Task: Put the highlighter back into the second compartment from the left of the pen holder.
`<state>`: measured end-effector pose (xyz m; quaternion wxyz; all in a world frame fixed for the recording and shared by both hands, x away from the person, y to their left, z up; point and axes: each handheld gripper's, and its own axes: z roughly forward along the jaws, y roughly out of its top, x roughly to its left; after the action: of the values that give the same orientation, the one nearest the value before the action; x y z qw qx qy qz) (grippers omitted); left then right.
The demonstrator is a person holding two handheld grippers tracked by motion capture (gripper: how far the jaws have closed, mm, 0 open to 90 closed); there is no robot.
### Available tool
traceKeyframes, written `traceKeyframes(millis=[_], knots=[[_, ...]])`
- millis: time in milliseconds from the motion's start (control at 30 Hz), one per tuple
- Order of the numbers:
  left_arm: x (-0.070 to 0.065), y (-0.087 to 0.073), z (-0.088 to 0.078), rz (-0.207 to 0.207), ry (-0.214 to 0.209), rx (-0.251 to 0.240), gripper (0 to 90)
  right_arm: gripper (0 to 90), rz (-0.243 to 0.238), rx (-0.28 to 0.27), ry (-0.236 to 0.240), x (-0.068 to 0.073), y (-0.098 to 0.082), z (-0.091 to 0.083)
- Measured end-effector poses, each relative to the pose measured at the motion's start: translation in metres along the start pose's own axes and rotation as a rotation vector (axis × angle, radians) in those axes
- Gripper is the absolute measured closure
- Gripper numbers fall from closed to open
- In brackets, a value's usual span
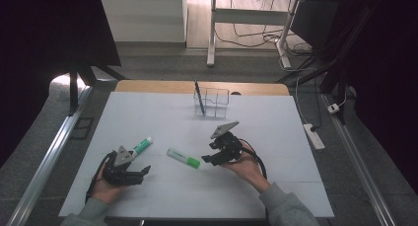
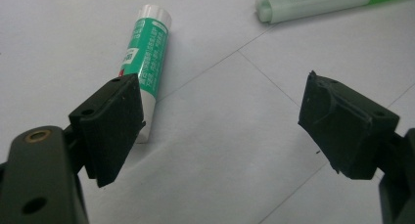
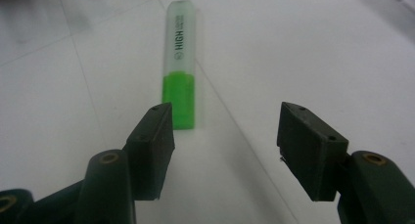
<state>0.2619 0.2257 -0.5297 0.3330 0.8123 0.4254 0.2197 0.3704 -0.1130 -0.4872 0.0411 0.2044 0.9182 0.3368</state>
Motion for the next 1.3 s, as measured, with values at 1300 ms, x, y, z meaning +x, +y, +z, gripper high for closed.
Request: traceKeyframes(millis=[1300], knots=[[0.002, -0.001, 0.001, -0.002, 0.0, 0.003, 16.2, 66.7, -0.133, 0.223, -0.022, 0.034, 0.032, 0.062]])
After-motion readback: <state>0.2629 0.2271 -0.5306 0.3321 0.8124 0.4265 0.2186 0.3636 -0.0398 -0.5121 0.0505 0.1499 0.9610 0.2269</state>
